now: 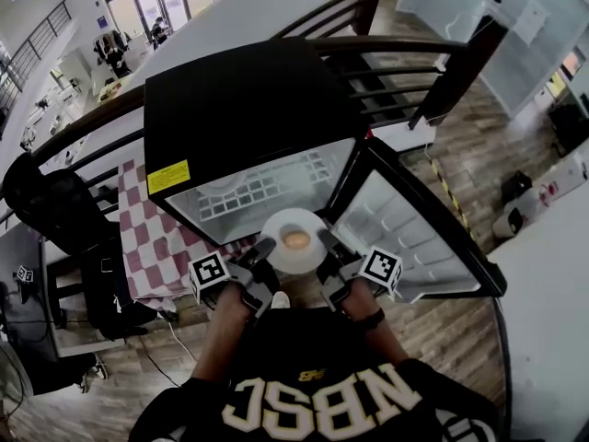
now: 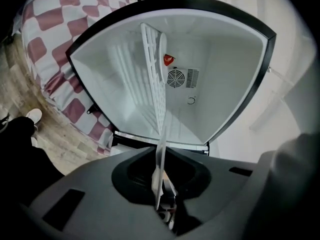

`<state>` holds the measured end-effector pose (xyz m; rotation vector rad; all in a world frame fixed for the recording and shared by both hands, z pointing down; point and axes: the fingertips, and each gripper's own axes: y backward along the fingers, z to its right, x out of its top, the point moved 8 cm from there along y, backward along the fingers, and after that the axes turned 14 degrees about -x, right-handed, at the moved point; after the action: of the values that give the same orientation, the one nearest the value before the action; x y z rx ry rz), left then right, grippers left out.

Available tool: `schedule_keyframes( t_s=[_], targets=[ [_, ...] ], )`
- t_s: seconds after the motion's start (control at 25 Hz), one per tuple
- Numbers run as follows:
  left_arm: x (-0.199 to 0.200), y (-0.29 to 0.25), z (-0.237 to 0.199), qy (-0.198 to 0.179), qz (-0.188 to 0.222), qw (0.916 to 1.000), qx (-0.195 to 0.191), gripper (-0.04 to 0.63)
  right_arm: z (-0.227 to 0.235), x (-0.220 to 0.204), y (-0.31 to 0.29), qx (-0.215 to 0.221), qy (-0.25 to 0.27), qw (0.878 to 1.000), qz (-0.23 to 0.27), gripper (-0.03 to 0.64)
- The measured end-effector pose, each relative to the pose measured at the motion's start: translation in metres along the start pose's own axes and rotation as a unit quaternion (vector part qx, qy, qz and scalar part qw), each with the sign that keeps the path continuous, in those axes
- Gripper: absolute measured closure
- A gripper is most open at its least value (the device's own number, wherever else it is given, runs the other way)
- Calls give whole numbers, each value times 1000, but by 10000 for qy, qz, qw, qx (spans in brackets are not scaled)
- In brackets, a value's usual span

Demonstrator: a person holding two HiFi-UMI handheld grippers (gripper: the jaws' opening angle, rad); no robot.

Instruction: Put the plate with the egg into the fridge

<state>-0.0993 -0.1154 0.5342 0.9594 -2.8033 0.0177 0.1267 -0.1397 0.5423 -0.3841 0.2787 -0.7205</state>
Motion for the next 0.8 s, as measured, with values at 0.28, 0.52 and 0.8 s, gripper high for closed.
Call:
schedule_keyframes(
  t_s=[0.28, 0.52, 0.8],
  targets=[
    [33, -29, -13, -43, 383, 9991, -167, 540, -13, 13, -42, -20, 65, 9971, 756, 583],
    [51, -53, -15, -98, 686, 9973, -233, 540, -23, 29, -65, -43, 328, 9941, 1036, 583],
    [59, -69, -25, -103, 1037, 9946, -8, 540, -17, 41, -88, -271, 435, 9927, 1092, 583]
  ],
)
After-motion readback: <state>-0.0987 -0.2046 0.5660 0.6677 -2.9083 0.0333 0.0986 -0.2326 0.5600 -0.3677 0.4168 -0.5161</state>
